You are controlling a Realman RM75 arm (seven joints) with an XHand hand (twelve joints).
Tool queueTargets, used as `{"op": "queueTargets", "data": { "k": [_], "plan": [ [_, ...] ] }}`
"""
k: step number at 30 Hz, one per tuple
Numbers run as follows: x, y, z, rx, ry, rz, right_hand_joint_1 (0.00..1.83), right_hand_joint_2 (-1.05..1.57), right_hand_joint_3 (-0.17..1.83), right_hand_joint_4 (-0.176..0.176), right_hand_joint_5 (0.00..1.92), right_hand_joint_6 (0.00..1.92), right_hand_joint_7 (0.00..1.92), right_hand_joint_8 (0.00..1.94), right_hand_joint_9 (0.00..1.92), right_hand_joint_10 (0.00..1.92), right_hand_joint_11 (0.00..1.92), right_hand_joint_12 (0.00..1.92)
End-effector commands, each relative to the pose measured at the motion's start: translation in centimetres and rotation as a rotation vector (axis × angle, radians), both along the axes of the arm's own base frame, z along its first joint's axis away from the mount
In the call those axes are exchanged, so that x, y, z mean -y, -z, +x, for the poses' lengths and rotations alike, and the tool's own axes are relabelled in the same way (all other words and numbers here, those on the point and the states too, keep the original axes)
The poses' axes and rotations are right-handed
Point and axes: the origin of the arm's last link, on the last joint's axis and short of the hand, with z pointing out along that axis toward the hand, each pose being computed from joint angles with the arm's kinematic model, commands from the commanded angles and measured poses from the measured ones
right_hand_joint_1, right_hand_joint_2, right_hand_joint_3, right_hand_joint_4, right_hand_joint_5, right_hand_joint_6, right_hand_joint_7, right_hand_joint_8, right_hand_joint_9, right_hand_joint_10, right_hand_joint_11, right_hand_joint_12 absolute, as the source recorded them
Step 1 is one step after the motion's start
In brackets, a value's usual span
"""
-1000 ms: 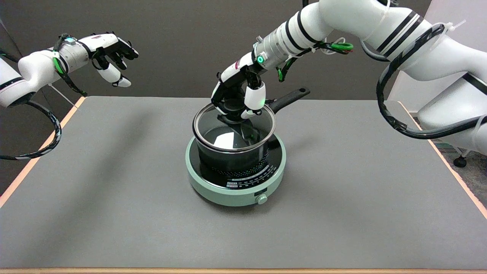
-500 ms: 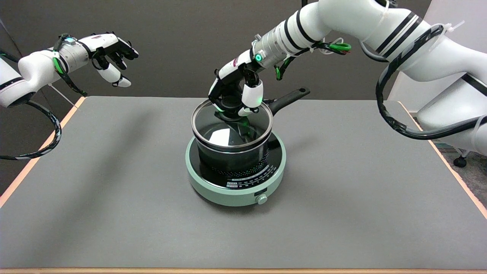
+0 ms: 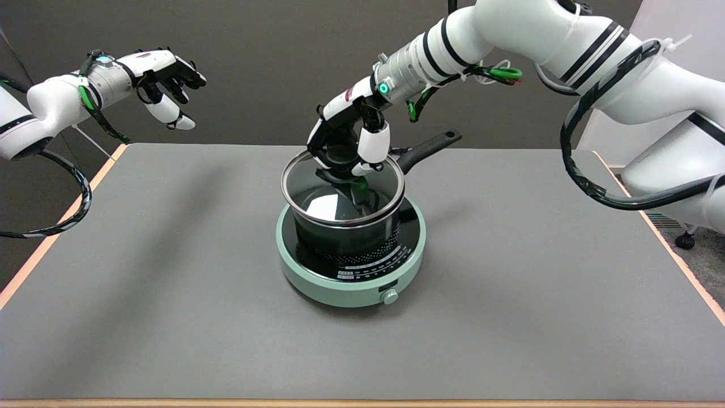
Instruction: Place the pot lid onto the pot.
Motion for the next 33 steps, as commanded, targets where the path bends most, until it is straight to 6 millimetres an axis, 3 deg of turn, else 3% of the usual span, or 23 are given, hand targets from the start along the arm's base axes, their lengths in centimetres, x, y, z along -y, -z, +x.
{"op": "queueTargets", "data": {
  "k": [1,33],
  "plan": [
    [-0.39,-0.13,-0.4,0.0,0.015,0.007,1.28,1.02,0.74,0.129,0.37,1.52,0.59,1.85,0.4,1.92,0.0,1.92],
    [-0.23,-0.68,-0.82,-0.008,0.011,-0.009,1.28,1.01,0.74,0.128,0.38,1.52,0.6,1.85,0.41,1.92,0.0,1.92]
  ]
}}
